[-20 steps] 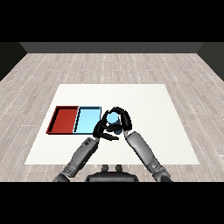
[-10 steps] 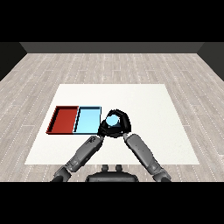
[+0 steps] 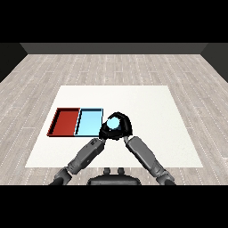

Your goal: Pick the blue can and put it in the blue box

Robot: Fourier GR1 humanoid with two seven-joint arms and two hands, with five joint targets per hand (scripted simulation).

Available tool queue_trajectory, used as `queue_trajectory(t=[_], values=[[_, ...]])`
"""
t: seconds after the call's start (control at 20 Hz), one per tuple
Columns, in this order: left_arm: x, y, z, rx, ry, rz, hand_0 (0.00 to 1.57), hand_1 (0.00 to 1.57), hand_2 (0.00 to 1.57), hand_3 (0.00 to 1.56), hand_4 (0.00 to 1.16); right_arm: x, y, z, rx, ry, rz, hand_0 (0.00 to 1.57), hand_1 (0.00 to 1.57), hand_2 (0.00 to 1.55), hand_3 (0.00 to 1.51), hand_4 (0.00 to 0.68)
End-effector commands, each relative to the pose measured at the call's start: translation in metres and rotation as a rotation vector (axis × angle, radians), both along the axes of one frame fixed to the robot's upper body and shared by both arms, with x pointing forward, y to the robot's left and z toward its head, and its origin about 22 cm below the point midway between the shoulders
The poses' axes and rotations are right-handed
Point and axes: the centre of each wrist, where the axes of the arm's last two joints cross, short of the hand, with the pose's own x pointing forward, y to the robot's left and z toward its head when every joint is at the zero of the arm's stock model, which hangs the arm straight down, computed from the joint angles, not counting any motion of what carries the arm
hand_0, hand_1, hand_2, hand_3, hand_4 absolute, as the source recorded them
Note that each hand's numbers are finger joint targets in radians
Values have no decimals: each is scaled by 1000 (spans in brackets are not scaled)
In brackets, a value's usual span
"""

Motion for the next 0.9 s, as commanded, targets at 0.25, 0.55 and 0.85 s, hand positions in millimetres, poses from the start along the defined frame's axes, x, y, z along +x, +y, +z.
queue_trajectory(t=[0.25, 0.55, 0.85], values=[[8, -8, -6, -27, -80, 44, 1571, 1571, 1571, 1506, 1072, 5, 1, 7, 44, 33, 35, 1414, 1414, 1438, 1390, 588], [7, -4, -6, -46, -134, 70, 1571, 1571, 1571, 1535, 1122, 0, -2, 1, -38, 41, 85, 0, 0, 0, 0, 0], [5, -2, -9, -52, -132, 74, 1571, 1571, 1571, 1528, 1133, 8, -16, 0, -42, 53, 75, 0, 0, 0, 0, 0]])
